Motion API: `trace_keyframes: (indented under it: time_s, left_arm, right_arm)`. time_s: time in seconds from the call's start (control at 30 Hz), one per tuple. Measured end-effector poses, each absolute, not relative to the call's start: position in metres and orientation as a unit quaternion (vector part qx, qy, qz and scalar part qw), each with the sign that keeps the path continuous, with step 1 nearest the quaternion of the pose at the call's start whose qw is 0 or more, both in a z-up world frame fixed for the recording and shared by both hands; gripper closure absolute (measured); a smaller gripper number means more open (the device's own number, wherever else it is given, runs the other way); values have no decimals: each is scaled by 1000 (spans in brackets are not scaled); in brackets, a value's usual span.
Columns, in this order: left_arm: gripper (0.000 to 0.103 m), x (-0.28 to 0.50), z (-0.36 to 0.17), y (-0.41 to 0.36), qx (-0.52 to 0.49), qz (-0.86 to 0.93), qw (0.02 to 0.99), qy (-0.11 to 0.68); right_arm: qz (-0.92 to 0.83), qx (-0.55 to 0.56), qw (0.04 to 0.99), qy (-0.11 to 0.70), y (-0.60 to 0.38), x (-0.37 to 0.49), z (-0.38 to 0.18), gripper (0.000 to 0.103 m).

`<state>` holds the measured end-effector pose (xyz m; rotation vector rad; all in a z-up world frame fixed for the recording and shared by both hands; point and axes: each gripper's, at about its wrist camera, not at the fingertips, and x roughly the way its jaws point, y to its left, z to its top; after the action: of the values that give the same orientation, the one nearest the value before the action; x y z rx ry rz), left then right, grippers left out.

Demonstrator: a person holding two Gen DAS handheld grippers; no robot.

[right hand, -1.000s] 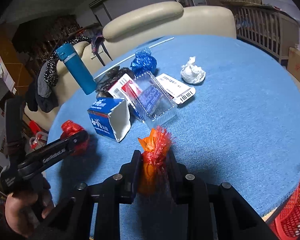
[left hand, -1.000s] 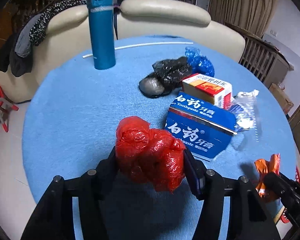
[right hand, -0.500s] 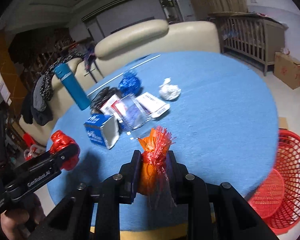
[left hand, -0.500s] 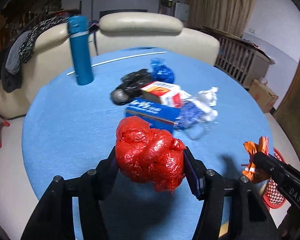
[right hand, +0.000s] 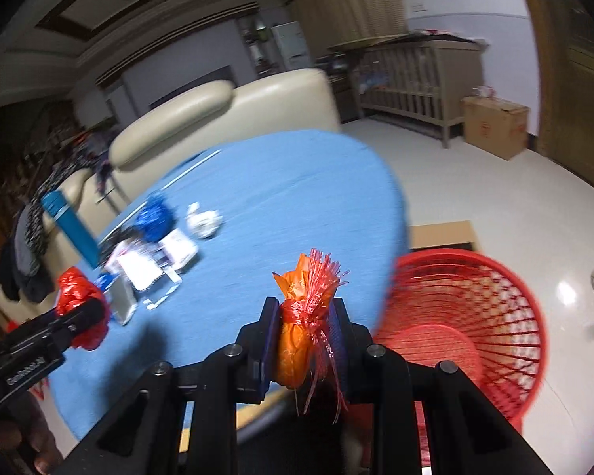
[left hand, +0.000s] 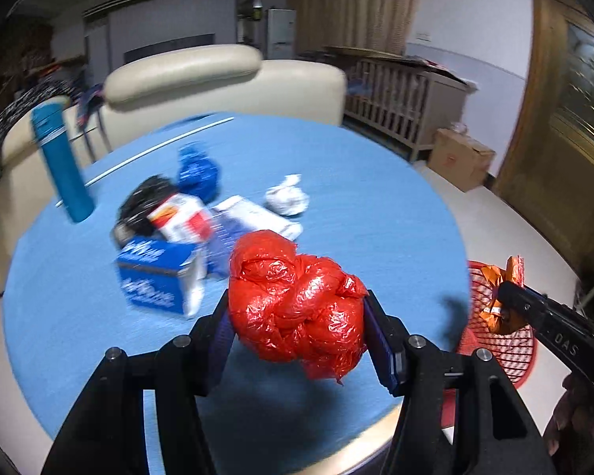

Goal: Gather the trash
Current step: 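Carry both bags over the red basket and open both tools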

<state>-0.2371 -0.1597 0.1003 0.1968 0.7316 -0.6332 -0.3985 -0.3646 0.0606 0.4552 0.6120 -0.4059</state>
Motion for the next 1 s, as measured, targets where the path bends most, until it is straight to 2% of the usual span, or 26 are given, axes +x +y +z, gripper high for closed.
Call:
trace_keyframes:
  time_s: [0.4, 0.87, 0.93, 0.97, 1.0]
  left_arm:
    - [41, -277, 102, -244, 139, -381, 847, 343]
    - [41, -306, 93, -305, 179, -424, 818, 344]
    - [41, -308, 89, -311, 183, -427, 815, 347]
    - [41, -309, 87, -315, 186, -429, 812, 349]
    - [41, -311, 86, -319, 188, -431, 810, 350]
  right_arm:
    - [-289, 264, 869, 304, -449, -456, 29, 76]
    - [-291, 293, 840, 352, -475, -468, -10, 73]
    - [-291, 298, 839, 351, -478, -472, -12, 69]
    - [-296, 300, 838, 348, -480, -475, -12, 64]
    - [-298, 305, 838, 342, -483, -478, -11, 51]
